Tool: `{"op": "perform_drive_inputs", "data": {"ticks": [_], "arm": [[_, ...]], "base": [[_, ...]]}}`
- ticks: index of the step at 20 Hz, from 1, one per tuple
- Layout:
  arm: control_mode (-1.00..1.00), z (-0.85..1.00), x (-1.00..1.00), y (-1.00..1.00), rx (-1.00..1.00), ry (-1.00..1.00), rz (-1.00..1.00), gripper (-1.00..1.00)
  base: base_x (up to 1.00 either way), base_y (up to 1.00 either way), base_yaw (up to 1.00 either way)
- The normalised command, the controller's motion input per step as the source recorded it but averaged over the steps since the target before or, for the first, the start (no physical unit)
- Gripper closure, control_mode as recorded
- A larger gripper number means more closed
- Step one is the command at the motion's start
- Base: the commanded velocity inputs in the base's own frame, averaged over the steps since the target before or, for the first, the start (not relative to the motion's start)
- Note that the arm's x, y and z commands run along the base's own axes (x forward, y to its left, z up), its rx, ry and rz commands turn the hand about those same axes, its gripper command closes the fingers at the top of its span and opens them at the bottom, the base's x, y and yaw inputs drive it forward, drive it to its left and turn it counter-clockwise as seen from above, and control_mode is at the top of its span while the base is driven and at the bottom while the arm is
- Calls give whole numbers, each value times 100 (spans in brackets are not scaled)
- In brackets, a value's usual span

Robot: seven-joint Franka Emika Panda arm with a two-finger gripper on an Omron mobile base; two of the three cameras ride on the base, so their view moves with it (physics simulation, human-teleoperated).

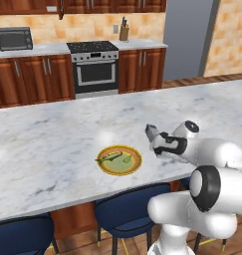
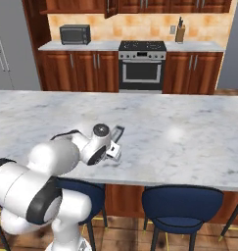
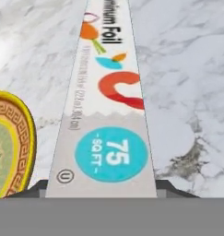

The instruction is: Retrieve the tupperware and aluminum foil from the cabinet and place them on the dining counter near the plate with lemon wedge and fish to prepare for storing leftovers.

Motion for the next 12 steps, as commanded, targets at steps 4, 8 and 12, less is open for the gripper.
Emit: {"op": "perform_drive_inputs", "data": {"ticks": [4,8,12], "arm": [[-100,-74,66,12,-6,29,8,100],[-100,-60,91,27,-8,30,13,-100],[-100,-73,69,26,-11,31,16,-100]], "base": [[0,0,0],[0,0,0],[0,0,0]]}}
